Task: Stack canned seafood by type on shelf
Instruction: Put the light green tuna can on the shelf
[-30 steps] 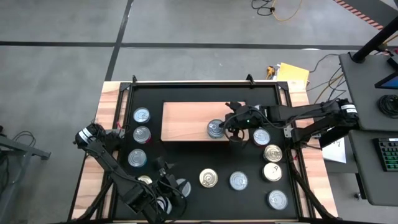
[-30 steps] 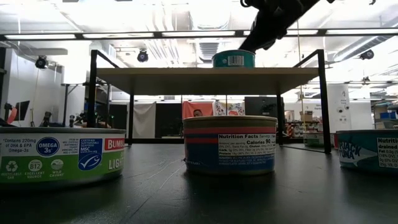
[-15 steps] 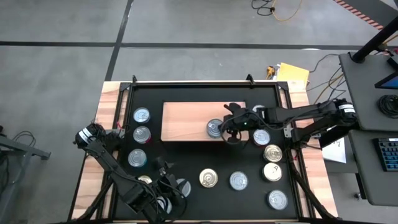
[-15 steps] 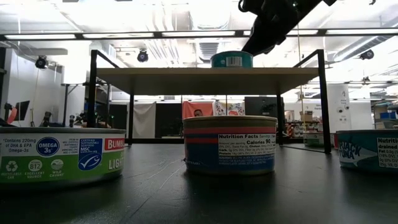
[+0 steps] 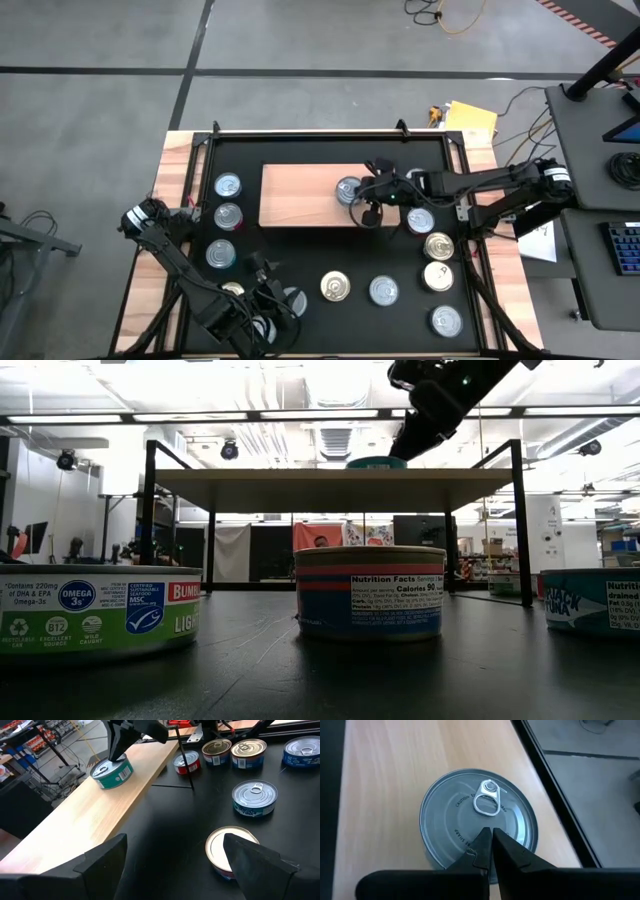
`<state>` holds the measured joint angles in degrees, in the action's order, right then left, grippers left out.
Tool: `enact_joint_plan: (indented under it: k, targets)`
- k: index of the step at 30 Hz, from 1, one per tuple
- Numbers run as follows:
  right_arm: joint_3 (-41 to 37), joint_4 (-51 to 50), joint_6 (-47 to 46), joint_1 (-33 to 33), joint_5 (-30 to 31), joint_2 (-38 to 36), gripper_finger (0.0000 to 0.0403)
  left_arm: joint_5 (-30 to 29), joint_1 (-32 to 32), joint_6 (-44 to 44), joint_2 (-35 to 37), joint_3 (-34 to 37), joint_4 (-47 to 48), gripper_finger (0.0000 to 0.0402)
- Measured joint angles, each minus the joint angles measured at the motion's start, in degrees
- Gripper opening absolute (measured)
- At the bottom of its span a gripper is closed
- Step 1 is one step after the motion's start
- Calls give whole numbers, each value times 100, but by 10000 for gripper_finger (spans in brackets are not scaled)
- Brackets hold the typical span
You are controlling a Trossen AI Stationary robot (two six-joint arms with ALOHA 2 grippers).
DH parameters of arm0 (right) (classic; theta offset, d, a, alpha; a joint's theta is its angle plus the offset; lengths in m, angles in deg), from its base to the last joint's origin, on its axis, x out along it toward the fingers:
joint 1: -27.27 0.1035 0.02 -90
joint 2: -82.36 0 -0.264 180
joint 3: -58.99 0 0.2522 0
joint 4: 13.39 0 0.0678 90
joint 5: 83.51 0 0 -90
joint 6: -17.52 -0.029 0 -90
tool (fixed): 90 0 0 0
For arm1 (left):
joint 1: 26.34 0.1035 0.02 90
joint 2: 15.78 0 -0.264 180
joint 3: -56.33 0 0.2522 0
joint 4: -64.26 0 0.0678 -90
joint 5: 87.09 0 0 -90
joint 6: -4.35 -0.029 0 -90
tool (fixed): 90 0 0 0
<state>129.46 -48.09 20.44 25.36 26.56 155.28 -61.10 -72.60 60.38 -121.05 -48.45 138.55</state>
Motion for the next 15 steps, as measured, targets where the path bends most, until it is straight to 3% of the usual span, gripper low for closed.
enact_joint_plan:
  k: [5, 15]
  targets:
    - [2, -95, 0, -130, 18, -2, 9, -2, -4, 0, 0, 0, -1, 315]
    - [9, -682, -8, -185, 638, -82, 9, -2, -2, 0, 4, 0, 1, 315]
